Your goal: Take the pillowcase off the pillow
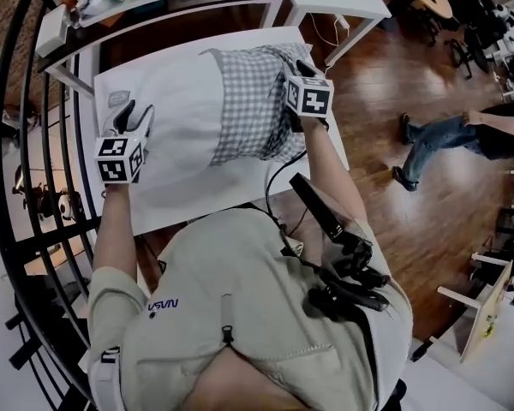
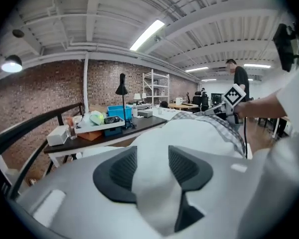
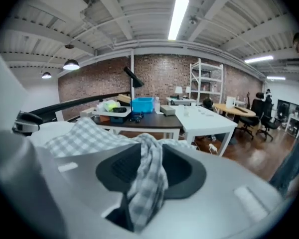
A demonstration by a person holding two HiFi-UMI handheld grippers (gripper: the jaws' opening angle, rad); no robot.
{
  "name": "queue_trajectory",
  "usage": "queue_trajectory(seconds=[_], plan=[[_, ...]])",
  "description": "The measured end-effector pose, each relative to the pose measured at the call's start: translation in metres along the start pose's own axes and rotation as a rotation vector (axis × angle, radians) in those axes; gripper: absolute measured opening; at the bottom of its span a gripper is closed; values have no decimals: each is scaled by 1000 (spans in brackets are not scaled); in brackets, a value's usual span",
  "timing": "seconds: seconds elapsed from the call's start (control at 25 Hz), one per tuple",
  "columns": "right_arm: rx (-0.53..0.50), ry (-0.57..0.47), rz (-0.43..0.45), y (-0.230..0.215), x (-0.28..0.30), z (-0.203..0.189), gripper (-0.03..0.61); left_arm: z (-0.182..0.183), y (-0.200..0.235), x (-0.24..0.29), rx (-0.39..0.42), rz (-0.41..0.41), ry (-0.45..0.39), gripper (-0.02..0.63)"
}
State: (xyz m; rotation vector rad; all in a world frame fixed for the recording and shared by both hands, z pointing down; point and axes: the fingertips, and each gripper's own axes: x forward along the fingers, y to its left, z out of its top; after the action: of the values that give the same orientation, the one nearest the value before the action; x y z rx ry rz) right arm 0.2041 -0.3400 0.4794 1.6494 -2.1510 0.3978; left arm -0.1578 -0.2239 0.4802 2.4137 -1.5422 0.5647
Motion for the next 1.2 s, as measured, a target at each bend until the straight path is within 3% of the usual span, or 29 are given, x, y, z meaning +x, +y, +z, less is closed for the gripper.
queue_trajectory(seconds=[0.12, 0.24, 0.52, 0.76, 0.92, 1.0, 1.12, 1.2], plan=[[-21, -76, 25, 21, -49, -10, 132, 9, -29, -31, 76, -26, -32, 217], [-27, -74, 35, 44, -89, -40, 152, -5, -64, -52, 93, -68, -20, 254], [-21, 43, 32, 90, -128, -117, 189, -65, -129, -51, 129, -152, 112, 327], [6, 148, 24, 101, -125, -170, 192, -82, -134, -35, 127, -128, 141, 322], [-3, 173, 22, 107, -115, -183, 192, -91, -134, -24, 168, -87, 158, 267], [-37, 180, 2, 106, -107, -186, 186, -95, -131, -20, 185, -61, 155, 194], [-90, 180, -34, 100, -102, -181, 70, -77, -123, -23, 210, -35, 108, 53], [-114, 145, -55, 94, -107, -166, 48, -57, -116, -26, 206, -18, 62, 25]])
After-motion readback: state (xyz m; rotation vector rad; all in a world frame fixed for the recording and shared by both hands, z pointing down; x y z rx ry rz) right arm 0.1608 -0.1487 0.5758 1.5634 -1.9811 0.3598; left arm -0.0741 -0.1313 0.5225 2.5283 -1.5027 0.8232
